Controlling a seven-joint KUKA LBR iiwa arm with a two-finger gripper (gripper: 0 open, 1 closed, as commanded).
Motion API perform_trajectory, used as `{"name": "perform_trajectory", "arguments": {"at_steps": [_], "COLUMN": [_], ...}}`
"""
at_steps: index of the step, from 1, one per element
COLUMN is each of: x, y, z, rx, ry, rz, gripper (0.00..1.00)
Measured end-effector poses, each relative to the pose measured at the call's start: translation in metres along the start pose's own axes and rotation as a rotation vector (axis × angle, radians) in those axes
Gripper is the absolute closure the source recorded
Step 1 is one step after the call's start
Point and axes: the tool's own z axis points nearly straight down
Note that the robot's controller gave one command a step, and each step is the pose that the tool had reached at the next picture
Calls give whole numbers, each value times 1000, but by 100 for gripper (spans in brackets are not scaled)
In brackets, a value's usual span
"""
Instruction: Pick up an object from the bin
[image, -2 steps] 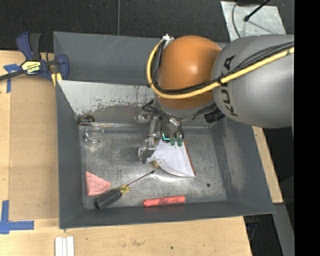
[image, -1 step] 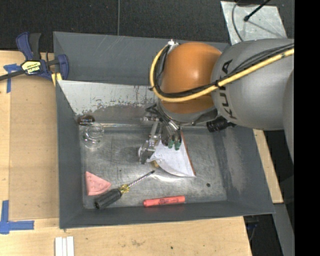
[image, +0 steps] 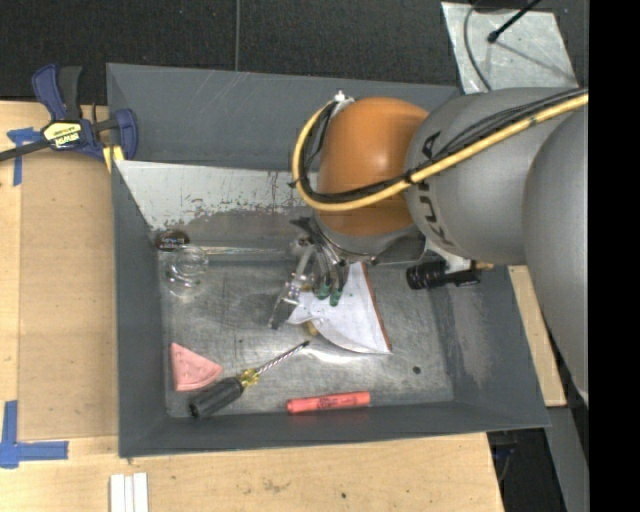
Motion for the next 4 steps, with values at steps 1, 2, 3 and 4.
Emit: {"name": "perform_trajectory", "arguments": {"at_steps": [1,2,3,4], "x": [26,30,30,20], "y": [-7,-66,-66,-61], "z": [2,54,54,11], "rx": [-1,-1,-1,1], "ry": [-2,-2,-2,6], "rz": [-204,-546,-546,-542], "gripper": [0,100,100,100]}}
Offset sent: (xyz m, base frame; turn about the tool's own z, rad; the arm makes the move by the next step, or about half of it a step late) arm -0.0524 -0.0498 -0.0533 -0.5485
